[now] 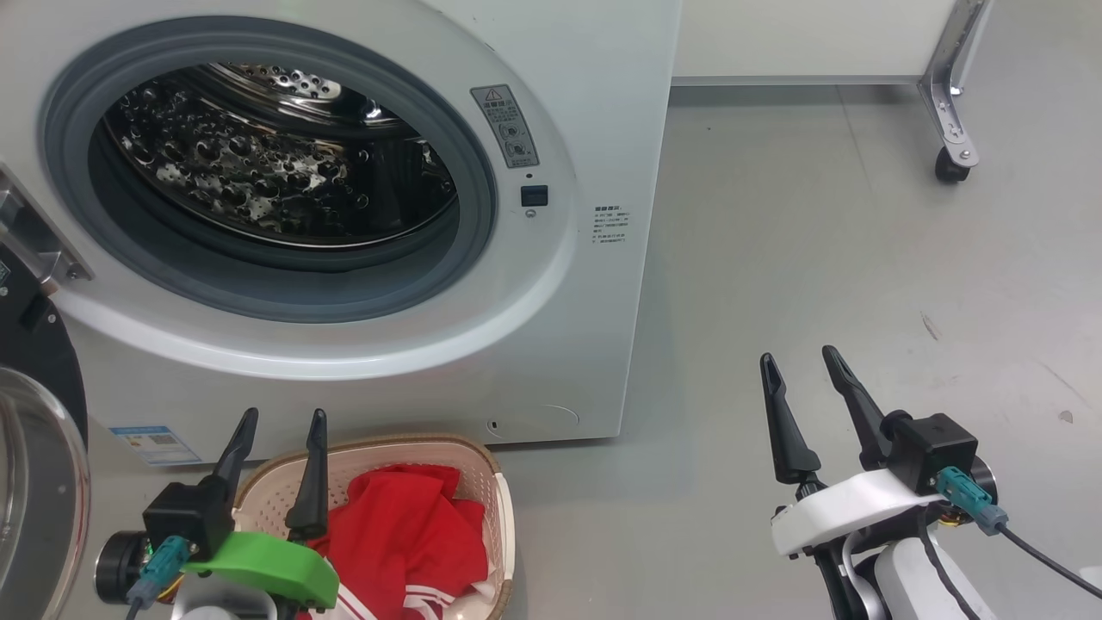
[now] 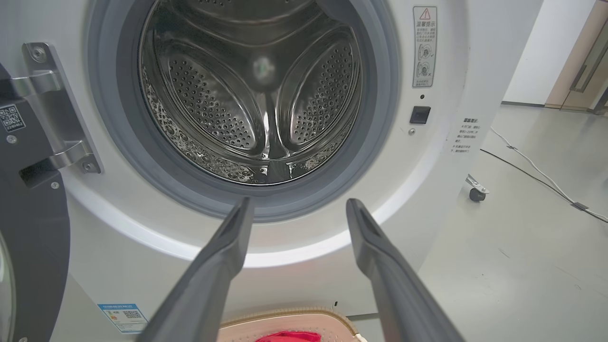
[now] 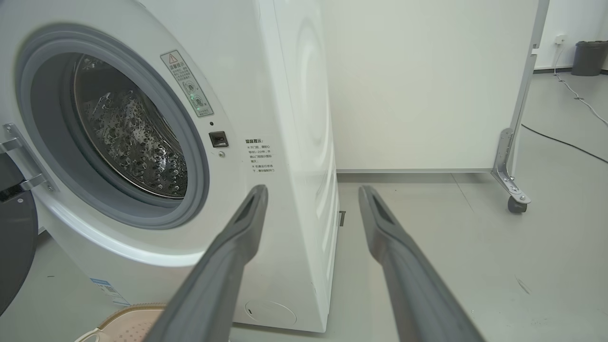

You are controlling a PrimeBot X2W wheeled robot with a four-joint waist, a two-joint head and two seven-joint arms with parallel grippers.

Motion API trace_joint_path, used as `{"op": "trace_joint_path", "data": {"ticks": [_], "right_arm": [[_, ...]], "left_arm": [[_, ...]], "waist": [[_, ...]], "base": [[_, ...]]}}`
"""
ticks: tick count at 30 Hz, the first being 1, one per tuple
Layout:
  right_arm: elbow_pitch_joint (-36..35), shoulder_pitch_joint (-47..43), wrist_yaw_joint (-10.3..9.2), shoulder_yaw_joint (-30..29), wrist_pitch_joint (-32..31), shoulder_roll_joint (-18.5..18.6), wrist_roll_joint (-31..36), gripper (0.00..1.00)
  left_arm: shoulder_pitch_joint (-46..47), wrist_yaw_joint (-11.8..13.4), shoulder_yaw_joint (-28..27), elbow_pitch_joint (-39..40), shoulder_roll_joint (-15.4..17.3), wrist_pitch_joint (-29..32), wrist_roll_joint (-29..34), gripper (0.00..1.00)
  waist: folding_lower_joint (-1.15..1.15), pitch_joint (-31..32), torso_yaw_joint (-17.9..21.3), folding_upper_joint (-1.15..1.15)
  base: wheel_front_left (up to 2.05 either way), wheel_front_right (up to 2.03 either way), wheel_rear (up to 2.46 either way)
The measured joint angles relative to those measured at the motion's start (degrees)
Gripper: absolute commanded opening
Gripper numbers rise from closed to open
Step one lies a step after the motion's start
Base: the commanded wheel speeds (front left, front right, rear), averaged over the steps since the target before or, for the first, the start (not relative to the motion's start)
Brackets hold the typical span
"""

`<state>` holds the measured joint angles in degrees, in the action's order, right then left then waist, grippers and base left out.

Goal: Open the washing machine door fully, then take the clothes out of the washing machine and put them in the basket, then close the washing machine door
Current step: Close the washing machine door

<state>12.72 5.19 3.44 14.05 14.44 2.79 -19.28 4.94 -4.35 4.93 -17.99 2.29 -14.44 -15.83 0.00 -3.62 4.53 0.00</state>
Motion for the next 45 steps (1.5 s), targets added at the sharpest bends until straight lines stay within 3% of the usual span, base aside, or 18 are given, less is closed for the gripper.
{"op": "trace_joint_path", "data": {"ticks": [18, 45], "right_arm": [[0.0, 0.0, -0.02, -0.11, 0.0, -0.01, -1.32, 1.0], [0.0, 0.01, -0.04, -0.03, 0.0, -0.01, -1.38, 1.0]], "left_arm": [[-0.01, 0.0, -0.08, -0.12, 0.0, 0.0, -0.65, 1.0], [0.0, -0.4, 0.47, 0.24, 0.13, 0.0, -1.32, 1.0]], "waist": [[0.0, 0.04, -0.01, 0.0], [0.0, -0.49, -0.49, 0.0]], "base": [[-0.6, 0.6, 0.0], [-1.23, 1.23, 0.0]]}}
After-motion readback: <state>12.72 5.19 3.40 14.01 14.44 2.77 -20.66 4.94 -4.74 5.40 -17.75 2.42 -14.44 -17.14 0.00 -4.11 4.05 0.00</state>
